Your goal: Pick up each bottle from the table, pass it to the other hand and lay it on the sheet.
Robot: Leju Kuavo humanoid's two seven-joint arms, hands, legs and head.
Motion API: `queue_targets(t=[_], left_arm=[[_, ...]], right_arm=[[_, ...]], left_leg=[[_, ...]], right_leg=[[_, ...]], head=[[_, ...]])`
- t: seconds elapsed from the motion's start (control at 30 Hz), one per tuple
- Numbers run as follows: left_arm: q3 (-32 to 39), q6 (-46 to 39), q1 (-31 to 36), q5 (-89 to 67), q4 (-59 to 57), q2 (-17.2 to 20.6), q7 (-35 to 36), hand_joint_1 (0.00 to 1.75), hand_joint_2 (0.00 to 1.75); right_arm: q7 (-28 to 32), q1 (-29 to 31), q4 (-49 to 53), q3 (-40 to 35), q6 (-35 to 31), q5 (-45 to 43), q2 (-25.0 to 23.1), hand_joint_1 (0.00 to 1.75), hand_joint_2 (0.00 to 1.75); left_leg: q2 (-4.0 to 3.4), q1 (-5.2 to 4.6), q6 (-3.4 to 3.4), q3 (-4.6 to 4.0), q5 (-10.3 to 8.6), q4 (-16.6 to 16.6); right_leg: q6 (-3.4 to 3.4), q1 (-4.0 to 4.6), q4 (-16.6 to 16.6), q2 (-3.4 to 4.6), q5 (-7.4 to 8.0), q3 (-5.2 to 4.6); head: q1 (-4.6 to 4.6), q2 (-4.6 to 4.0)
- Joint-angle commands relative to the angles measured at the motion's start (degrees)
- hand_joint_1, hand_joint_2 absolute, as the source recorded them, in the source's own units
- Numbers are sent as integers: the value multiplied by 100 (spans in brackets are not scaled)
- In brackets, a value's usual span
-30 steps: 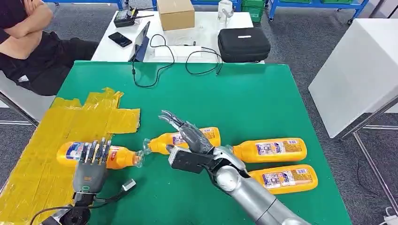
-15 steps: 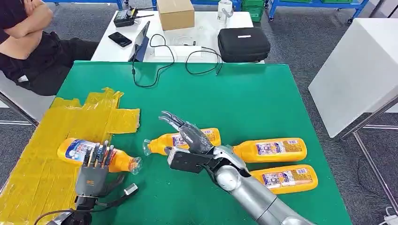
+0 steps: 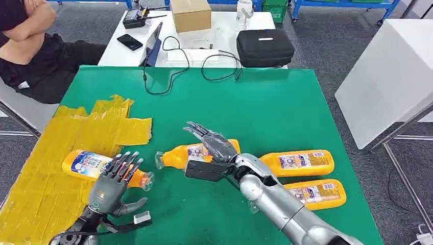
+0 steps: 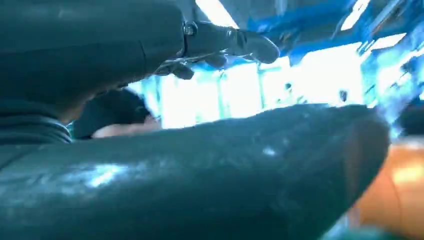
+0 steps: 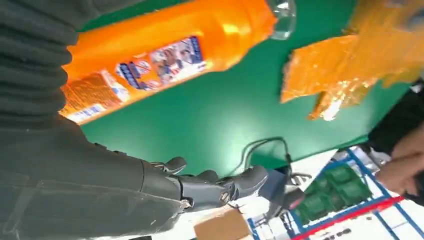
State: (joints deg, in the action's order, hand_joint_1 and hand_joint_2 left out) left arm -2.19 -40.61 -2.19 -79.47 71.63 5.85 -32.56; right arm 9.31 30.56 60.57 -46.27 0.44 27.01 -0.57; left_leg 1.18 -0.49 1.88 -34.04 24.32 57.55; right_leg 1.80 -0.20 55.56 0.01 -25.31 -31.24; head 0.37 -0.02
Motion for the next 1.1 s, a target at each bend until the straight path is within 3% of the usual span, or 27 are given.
queue_targets(t=[0.03, 0.23, 0.83, 1.03, 1.1], left_arm=[[1509, 556, -207, 5381, 1229, -1119, -744, 0, 0], [1722, 1619, -375, 6097, 2200, -1392, -744, 0, 0], [1397, 1628, -668, 6371, 2857, -1353, -744, 0, 0], [1457, 1857, -679, 6418, 2998, -1461, -744, 0, 0], [1531, 2006, -661, 6403, 2991, -1546, -744, 0, 0]], right_arm=[[-334, 503, -1490, -30, -193, 644, -189, 0, 175], [-296, 621, -2071, 155, -139, 870, -401, 0, 175], [-771, 964, -2760, -45, 90, 1461, -611, 0, 175], [-1328, 1192, -3367, -370, 137, 2084, -835, 0, 175], [-1545, 1258, -3684, -557, 541, 2350, -898, 0, 175]], left_leg=[[-11, 7, -11, -1, 1, 6], [-17, 18, -14, -5, 6, 13], [-4, 11, -9, -4, 1, 3], [-7, 10, -8, -2, 1, 1], [-17, 14, -15, 0, 5, 6]], right_leg=[[0, 5, 1, 3, 2, -3], [0, 12, 5, 12, 1, -7], [2, 11, 3, 1, 0, -5], [2, 10, 2, 4, 1, -4], [1, 14, 4, 9, -1, -1]], head=[[2, 0], [2, 0], [2, 0], [2, 0], [4, 0]])
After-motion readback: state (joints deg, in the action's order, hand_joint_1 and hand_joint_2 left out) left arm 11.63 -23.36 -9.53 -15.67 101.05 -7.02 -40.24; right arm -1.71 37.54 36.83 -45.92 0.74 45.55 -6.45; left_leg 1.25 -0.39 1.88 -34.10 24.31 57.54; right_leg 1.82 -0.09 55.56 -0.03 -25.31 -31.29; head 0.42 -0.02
